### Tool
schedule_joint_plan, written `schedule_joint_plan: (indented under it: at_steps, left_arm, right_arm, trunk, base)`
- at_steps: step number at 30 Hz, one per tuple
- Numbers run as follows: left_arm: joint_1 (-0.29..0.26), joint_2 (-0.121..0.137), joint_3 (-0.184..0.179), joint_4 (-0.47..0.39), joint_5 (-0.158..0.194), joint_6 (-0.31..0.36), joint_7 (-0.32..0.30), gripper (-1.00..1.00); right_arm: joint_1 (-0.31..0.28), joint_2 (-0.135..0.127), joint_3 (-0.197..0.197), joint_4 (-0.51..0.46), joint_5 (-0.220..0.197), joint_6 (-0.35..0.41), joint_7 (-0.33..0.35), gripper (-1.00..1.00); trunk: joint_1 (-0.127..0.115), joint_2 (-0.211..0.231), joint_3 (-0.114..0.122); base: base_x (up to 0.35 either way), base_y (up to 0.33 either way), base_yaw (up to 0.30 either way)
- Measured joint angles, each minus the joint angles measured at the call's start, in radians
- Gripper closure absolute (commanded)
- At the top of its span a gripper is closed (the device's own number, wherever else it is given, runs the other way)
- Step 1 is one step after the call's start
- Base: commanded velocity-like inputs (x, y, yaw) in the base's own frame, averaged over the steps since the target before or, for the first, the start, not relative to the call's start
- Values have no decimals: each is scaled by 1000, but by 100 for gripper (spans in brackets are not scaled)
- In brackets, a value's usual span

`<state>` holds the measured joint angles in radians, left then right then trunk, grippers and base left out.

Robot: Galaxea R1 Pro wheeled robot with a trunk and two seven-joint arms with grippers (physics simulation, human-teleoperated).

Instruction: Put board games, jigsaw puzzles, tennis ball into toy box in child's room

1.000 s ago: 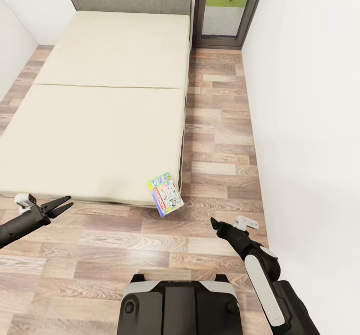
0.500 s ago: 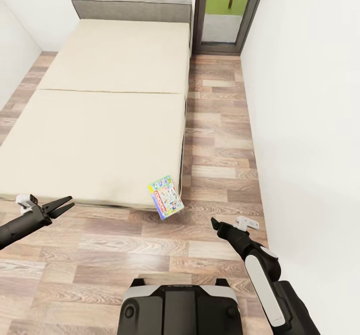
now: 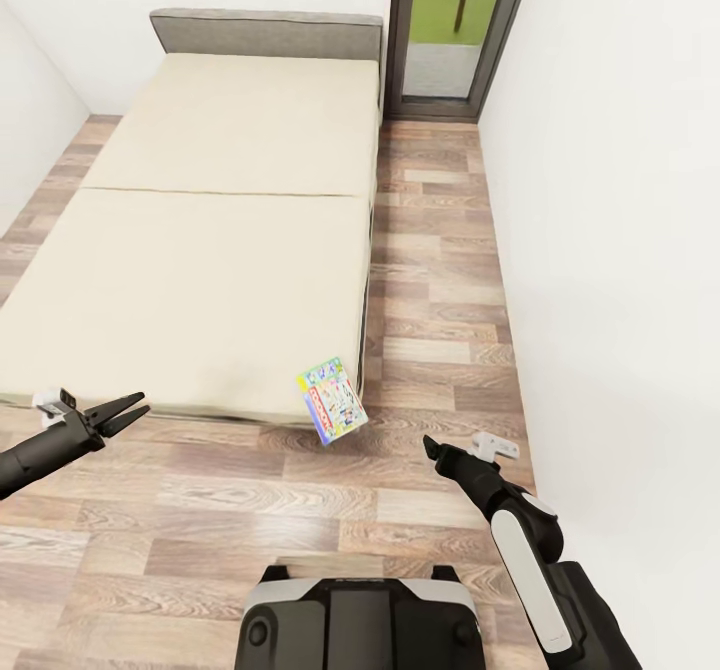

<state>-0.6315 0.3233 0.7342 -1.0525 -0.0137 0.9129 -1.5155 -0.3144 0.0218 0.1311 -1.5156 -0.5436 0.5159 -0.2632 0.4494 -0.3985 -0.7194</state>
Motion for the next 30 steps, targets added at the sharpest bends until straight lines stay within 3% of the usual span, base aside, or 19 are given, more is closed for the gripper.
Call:
schedule_joint_plan:
  at_steps: [30]
  left_arm:
    - [0,0,0,-2,-1,1,-1,-100]
  right_arm:
    - [0,8,0,0,-1,-1,0,-100]
  trunk:
    - [0,0,50]
  base:
    - [16,59,0]
